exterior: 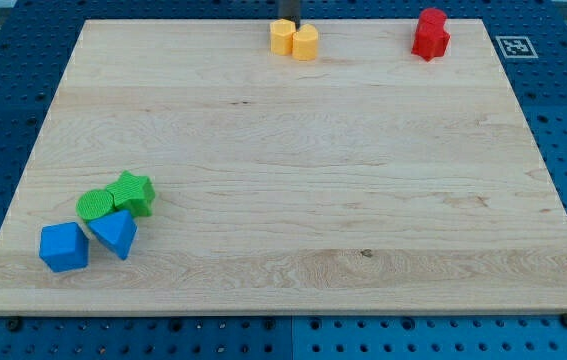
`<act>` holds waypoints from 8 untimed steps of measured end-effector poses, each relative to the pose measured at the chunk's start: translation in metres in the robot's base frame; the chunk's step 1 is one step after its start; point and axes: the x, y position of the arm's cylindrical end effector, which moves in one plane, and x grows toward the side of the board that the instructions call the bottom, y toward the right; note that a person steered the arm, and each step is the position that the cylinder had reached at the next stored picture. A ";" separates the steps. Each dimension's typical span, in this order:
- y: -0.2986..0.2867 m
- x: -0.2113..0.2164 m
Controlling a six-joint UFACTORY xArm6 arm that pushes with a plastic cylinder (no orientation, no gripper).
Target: Push the blue cube to blue triangle
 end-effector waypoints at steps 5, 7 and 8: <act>-0.031 0.006; -0.028 0.030; -0.009 0.031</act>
